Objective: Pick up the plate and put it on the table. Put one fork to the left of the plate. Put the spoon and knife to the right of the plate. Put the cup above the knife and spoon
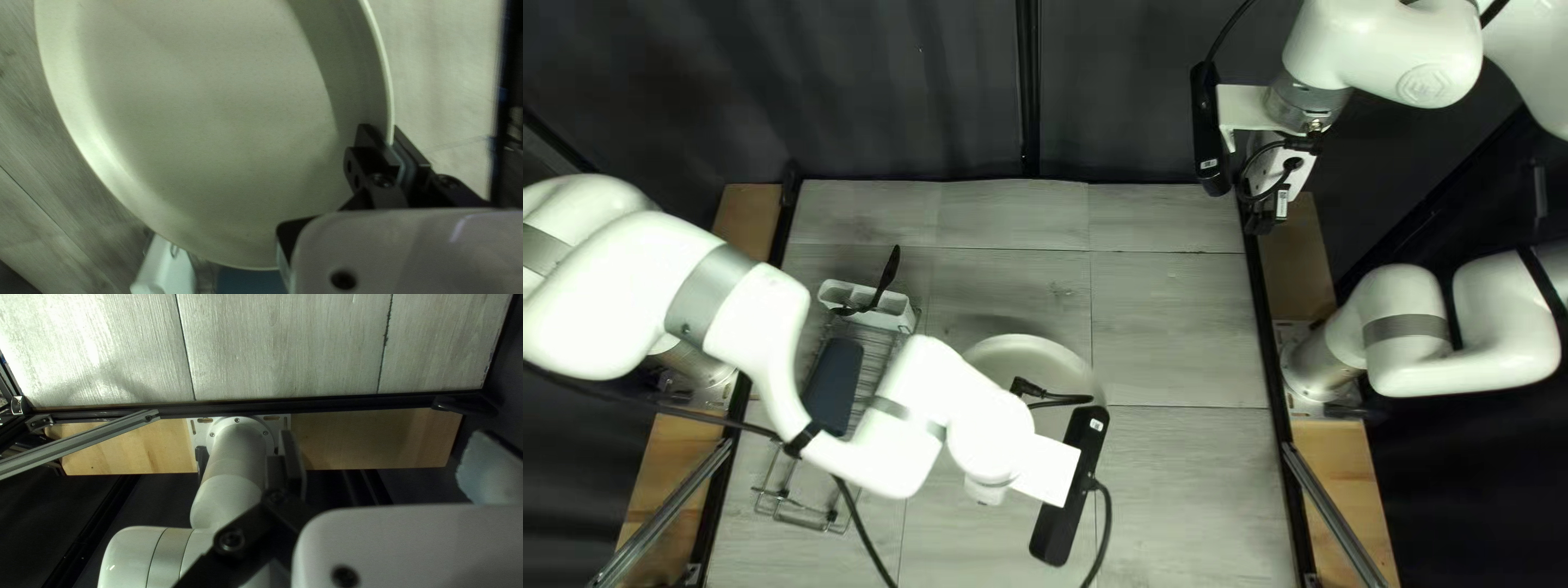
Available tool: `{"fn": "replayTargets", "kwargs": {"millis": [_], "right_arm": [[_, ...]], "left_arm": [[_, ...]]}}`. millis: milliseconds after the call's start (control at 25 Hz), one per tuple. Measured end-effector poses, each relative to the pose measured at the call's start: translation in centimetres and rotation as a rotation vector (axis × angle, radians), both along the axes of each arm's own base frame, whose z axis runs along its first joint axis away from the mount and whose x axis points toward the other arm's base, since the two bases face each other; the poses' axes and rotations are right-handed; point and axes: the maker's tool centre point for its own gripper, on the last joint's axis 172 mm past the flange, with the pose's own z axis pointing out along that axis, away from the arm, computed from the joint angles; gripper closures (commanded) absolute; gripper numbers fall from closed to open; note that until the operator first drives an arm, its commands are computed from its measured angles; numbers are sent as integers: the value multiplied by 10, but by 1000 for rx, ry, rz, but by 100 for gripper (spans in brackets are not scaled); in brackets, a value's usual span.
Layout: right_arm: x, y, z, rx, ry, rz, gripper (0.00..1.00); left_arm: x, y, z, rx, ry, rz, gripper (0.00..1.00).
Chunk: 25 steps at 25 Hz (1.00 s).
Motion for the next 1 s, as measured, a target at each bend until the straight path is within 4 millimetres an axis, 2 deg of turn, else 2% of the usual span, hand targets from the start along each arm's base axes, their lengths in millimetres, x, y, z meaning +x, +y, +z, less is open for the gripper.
{"fn": "replayTargets", "kwargs": {"millis": [280,480,600,640,840,1000], "right_arm": [[0,0,0,0,0,0,0],[0,0,0,0,0,0,0],[0,0,0,0,0,0,0],[0,0,0,0,0,0,0],[0,0,0,0,0,0,0],[0,0,0,0,0,0,0]], "left_arm": [[7,23,-50,55,-42,-15,100],[6,28,-80,67,-38,-15,100],[5,27,-88,66,-37,-17,83],[5,26,-91,65,-37,-19,0],[4,17,-97,45,-43,-35,0],[2,9,-86,24,-54,-46,0]]}}
